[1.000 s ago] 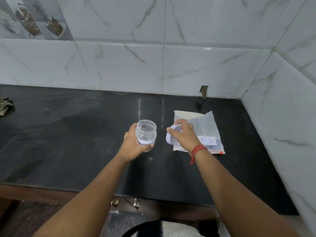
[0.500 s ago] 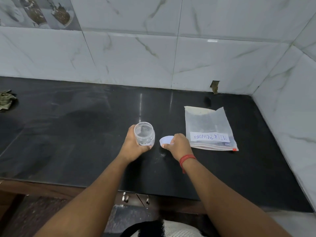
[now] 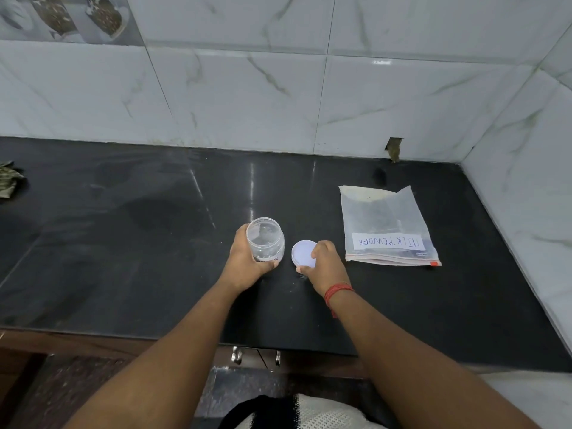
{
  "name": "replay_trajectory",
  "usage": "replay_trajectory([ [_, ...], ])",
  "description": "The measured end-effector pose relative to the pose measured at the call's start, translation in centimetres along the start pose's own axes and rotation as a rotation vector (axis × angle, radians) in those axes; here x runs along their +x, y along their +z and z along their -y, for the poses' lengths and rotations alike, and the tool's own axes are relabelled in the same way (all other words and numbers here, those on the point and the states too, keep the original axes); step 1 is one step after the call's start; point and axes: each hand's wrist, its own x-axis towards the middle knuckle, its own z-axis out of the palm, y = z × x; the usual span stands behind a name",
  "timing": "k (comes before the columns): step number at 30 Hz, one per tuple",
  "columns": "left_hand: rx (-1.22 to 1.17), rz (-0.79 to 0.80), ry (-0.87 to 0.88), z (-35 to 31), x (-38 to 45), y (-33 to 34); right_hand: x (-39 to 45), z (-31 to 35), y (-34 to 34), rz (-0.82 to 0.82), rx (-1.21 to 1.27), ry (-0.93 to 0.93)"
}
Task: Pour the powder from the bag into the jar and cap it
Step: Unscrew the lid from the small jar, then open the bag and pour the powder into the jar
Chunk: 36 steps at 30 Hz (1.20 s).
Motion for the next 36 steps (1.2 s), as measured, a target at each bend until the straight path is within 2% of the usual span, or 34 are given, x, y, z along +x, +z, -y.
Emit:
replay_trajectory([
  [6,0.036,-0.023,0.010,0.2,-0.1,-0.3,0.0,-0.3,-0.3,-0.045,0.010,-0.073],
  [11,0.030,-0.123,0.025,-1.5,-0.8,-0.4,0.3,-0.6,-1.2,-0.102,0.014,-0.125],
  [18,0.165,-0.217,0.283,-6.4,-1.4,1.0,0.2,-1.3,-3.6,-0.189,0.044,-0.191],
  [24,0.304,-0.134,0.444,-9.3,-0.7,4.9,0.0,-3.5,-7.0,-0.264,0.028,-0.192],
  [36,0.445,0.112,0.290,-10.2,-0.3,15.8,-1.3,-14.1,-12.9,-0.333,-0.002,-0.048],
])
